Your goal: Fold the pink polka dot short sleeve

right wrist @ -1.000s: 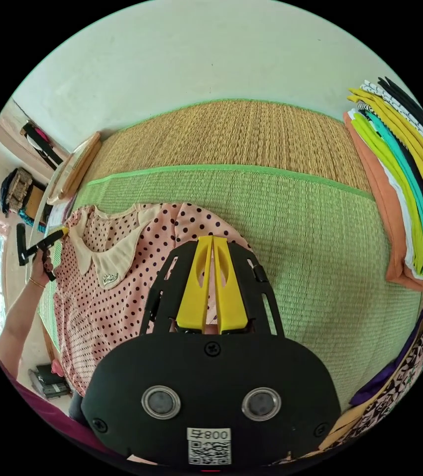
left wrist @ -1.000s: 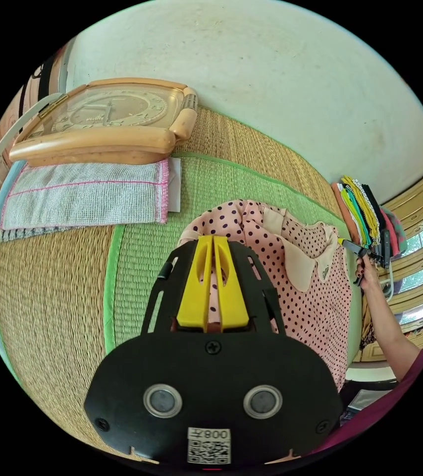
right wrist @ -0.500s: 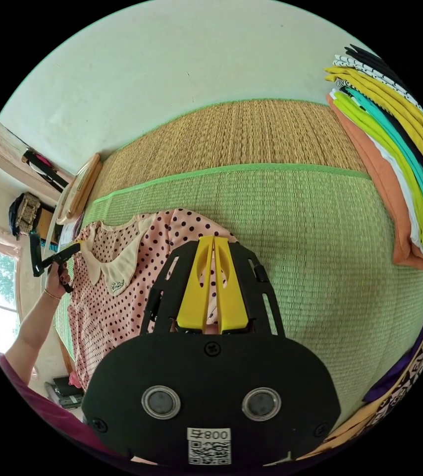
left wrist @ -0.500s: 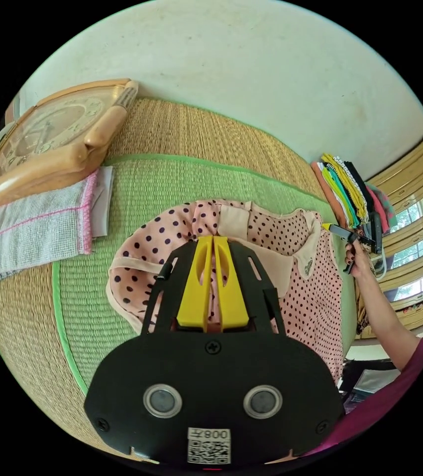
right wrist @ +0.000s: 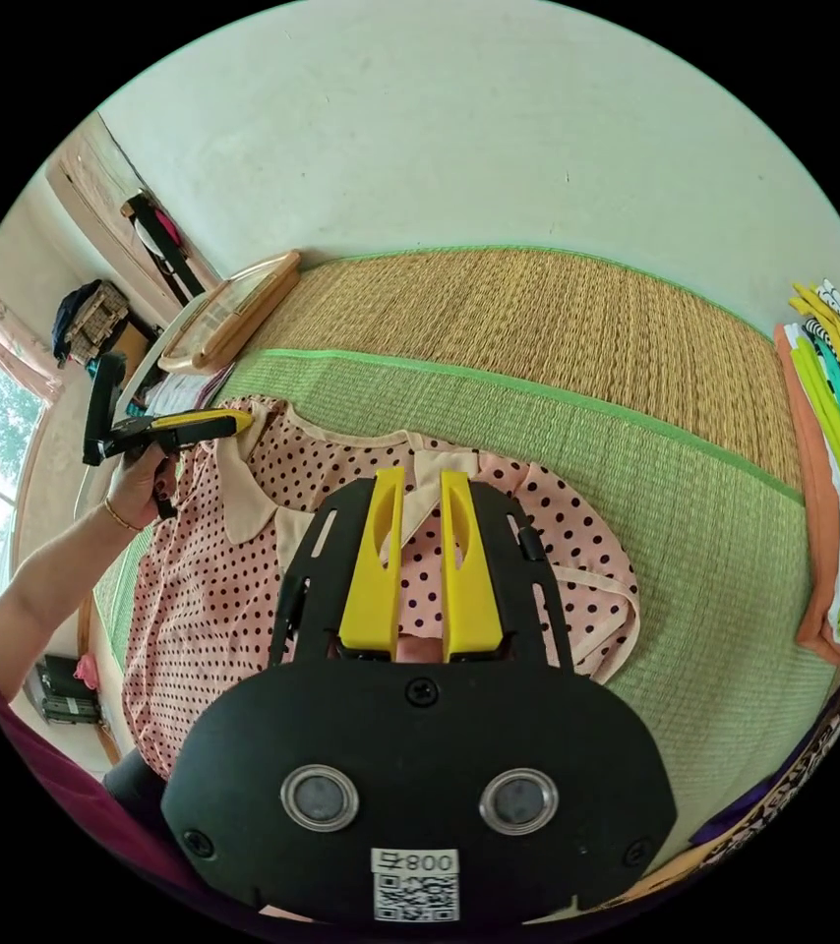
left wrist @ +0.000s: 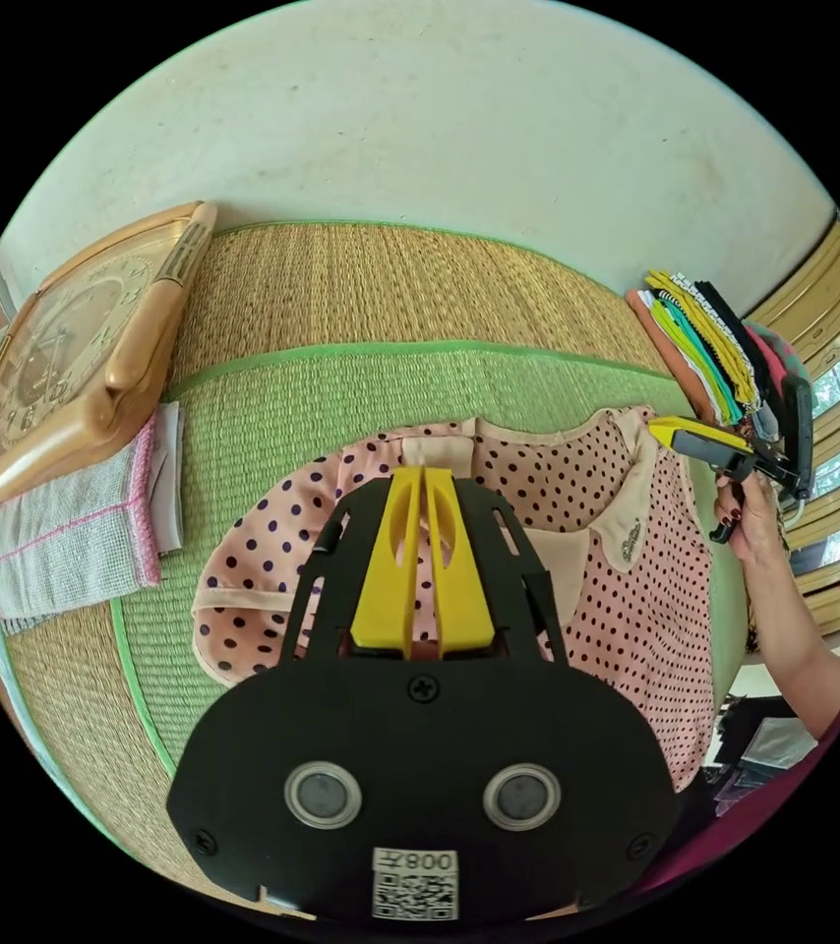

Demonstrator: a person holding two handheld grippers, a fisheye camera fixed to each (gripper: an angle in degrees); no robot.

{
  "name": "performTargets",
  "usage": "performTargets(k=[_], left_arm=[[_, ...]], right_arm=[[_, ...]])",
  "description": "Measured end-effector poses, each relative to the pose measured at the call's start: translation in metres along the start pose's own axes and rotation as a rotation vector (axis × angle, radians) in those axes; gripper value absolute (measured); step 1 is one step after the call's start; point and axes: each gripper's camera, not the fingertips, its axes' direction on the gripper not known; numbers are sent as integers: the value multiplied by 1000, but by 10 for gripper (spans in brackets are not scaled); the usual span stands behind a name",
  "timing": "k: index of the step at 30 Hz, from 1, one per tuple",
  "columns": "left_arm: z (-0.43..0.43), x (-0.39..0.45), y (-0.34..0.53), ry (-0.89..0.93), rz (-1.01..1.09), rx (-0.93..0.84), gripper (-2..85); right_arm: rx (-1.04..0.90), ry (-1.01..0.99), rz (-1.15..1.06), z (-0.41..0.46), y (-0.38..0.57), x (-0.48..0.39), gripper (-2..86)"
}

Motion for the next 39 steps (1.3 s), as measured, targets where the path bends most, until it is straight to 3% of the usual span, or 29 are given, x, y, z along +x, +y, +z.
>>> performTargets(k=[6,14,19,23,28,32,36,39], left_arm=[[7,-6,2,28,-12,48,3],[14,-33,14,106,-81,108,3],[20,-49,14,165,-130,147,3],[49,-59,13,154,-167,82,5],[37,-59,26,159,-156,142,8],[28,-50,35,206,-116,196,9],[66,-36,26,144,-91,40,6],[65,-26,29,154,-83,55,5]], right_arm=[[-91,72,-26,28,-19,-8,81],[-110,150,-27,39,-28,-9,28],[17,-23,78,14,-33,14,22],[-2,-103,141,23,-38,34,39],[61,-220,199,13,-25,60,55],[119,-257,199,1,-12,70,37],[0,-174,180,30,-14,72,12],[-6,-197,204,40,-7,82,5]])
